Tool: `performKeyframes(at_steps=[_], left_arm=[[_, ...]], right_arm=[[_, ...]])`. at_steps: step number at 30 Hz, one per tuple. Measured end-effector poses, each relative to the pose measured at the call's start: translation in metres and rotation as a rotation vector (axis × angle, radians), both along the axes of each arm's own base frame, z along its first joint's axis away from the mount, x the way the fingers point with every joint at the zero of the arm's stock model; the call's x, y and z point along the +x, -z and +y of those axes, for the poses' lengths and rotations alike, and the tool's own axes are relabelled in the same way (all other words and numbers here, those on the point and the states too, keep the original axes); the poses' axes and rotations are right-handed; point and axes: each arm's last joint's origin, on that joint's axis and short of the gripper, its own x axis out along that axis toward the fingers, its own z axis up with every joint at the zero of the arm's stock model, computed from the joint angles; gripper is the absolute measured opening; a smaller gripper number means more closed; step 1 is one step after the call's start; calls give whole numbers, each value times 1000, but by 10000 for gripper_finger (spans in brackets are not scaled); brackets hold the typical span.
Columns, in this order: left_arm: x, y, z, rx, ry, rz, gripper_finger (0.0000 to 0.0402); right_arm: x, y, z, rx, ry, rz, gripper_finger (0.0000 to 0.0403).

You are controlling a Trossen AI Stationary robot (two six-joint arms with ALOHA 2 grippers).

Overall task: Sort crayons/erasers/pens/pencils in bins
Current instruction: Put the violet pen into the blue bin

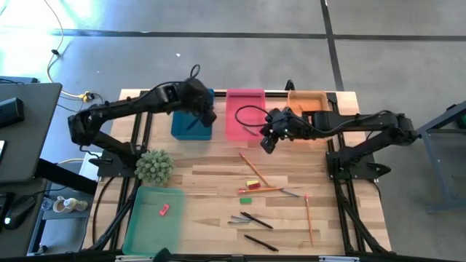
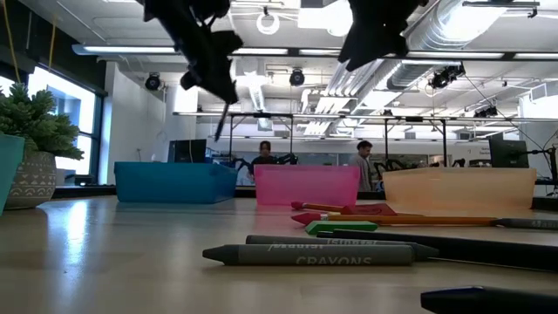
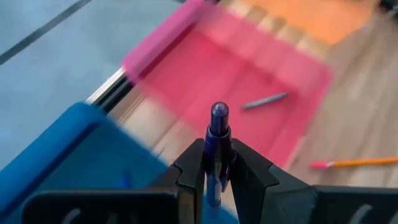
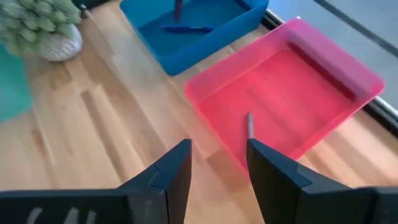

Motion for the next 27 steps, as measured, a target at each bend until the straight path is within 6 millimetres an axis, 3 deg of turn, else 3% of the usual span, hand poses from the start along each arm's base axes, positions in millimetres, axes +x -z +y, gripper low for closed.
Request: performKeyframes(at_steps=[10,19,27], left_arm=[[-27,27,17,-159,-152,247,46],[-18,58,26,-257,-174,354,46],[-10,84,32,-329,-170,434,46]], right_arm=[[13,21,-27,-42,-19,120,145],[24,42,-47,21,4,187,145],[24,47,-60,33,45,196,145]])
